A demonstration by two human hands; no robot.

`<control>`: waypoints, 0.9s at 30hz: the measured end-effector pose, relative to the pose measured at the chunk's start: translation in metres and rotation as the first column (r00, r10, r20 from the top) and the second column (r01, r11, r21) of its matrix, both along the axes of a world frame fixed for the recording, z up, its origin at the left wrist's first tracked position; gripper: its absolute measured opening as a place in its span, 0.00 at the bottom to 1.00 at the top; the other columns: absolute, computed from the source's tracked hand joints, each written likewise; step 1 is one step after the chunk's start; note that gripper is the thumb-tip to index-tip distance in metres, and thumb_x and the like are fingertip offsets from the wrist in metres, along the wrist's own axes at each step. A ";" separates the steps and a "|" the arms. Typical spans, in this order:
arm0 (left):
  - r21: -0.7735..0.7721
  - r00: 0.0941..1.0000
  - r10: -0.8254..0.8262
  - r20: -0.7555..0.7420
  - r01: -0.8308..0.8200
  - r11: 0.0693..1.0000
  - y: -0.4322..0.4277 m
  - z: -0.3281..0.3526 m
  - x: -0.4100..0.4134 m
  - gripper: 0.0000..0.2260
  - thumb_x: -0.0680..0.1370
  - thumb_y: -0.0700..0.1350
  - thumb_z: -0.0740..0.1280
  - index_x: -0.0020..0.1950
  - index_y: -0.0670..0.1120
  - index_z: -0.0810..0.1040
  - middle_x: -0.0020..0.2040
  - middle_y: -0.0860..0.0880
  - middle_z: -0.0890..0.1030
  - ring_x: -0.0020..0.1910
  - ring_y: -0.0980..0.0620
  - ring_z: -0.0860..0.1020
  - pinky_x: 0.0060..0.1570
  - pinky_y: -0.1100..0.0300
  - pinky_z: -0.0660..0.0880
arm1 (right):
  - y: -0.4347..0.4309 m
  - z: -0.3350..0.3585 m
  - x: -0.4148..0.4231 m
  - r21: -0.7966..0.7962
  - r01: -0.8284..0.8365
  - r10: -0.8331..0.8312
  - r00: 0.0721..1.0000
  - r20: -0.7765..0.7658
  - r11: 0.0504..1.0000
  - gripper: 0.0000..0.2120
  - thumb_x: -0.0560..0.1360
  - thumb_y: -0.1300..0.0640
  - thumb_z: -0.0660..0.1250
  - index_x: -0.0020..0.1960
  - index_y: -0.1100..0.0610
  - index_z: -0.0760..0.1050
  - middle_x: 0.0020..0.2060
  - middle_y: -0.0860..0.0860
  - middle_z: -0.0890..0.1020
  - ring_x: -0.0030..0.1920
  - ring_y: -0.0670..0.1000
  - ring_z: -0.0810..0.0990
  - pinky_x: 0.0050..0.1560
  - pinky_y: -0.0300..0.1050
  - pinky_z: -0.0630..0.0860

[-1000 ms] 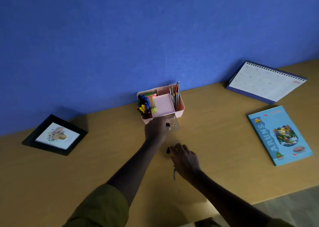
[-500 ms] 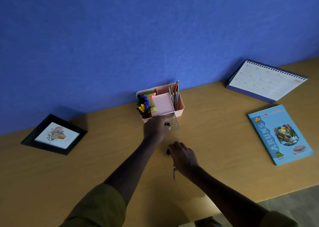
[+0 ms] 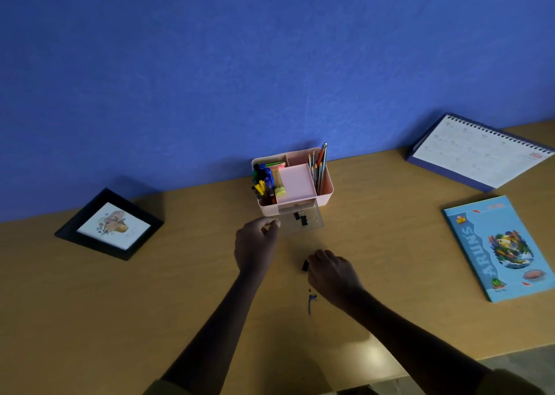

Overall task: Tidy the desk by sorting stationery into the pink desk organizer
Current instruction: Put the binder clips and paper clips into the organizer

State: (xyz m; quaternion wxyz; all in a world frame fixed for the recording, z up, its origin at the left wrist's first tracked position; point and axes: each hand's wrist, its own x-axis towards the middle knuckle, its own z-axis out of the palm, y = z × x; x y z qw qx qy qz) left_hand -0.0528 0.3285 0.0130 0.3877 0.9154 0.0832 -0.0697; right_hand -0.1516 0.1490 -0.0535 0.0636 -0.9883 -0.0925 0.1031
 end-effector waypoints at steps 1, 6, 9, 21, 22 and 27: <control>-0.043 0.999 0.030 -0.014 -0.030 0.999 0.003 -0.001 -0.001 0.14 0.82 0.53 0.71 0.62 0.48 0.88 0.44 0.51 0.88 0.39 0.54 0.84 0.37 0.56 0.78 | -0.001 0.004 0.001 0.024 0.019 -0.019 1.000 0.018 1.000 0.11 0.85 0.52 0.63 0.59 0.56 0.81 0.51 0.52 0.84 0.45 0.48 0.82 0.41 0.44 0.84; -0.124 0.995 0.079 -0.069 -0.087 0.988 0.008 -0.010 -0.007 0.10 0.82 0.51 0.71 0.59 0.49 0.89 0.38 0.55 0.85 0.34 0.58 0.81 0.33 0.60 0.75 | 0.001 0.039 0.023 0.160 0.071 -0.097 0.982 0.160 0.985 0.11 0.82 0.51 0.70 0.61 0.54 0.80 0.53 0.50 0.85 0.47 0.47 0.84 0.39 0.40 0.83; -0.261 0.974 0.125 -0.189 -0.173 0.950 0.007 -0.016 -0.009 0.09 0.83 0.49 0.71 0.57 0.47 0.89 0.37 0.52 0.87 0.34 0.52 0.85 0.33 0.59 0.81 | 0.002 0.064 0.055 0.175 0.093 -0.126 0.974 0.186 0.980 0.11 0.82 0.50 0.70 0.61 0.53 0.79 0.53 0.48 0.85 0.47 0.45 0.84 0.37 0.37 0.80; -0.531 0.828 0.151 -0.541 -0.475 0.701 -0.007 -0.027 -0.008 0.09 0.85 0.48 0.69 0.59 0.45 0.86 0.46 0.50 0.89 0.49 0.50 0.89 0.55 0.49 0.87 | 0.040 0.070 0.119 -0.026 0.260 -0.260 0.965 -0.013 0.965 0.07 0.82 0.53 0.70 0.55 0.56 0.81 0.44 0.50 0.85 0.38 0.49 0.80 0.36 0.42 0.77; -0.531 0.828 0.147 -0.541 -0.472 0.704 -0.007 -0.028 -0.008 0.10 0.85 0.48 0.69 0.59 0.45 0.86 0.46 0.50 0.89 0.49 0.50 0.89 0.55 0.50 0.87 | 0.040 0.069 0.119 -0.029 0.263 -0.263 0.964 -0.019 0.964 0.07 0.82 0.53 0.69 0.56 0.56 0.80 0.45 0.50 0.85 0.38 0.49 0.80 0.37 0.43 0.78; -0.528 0.827 0.131 -0.547 -0.462 0.713 -0.005 -0.028 -0.007 0.12 0.86 0.49 0.68 0.60 0.43 0.86 0.50 0.49 0.89 0.52 0.50 0.89 0.58 0.50 0.86 | 0.041 0.066 0.120 -0.020 0.274 -0.275 0.960 -0.043 0.961 0.09 0.83 0.52 0.68 0.58 0.56 0.80 0.48 0.51 0.85 0.42 0.50 0.83 0.42 0.45 0.82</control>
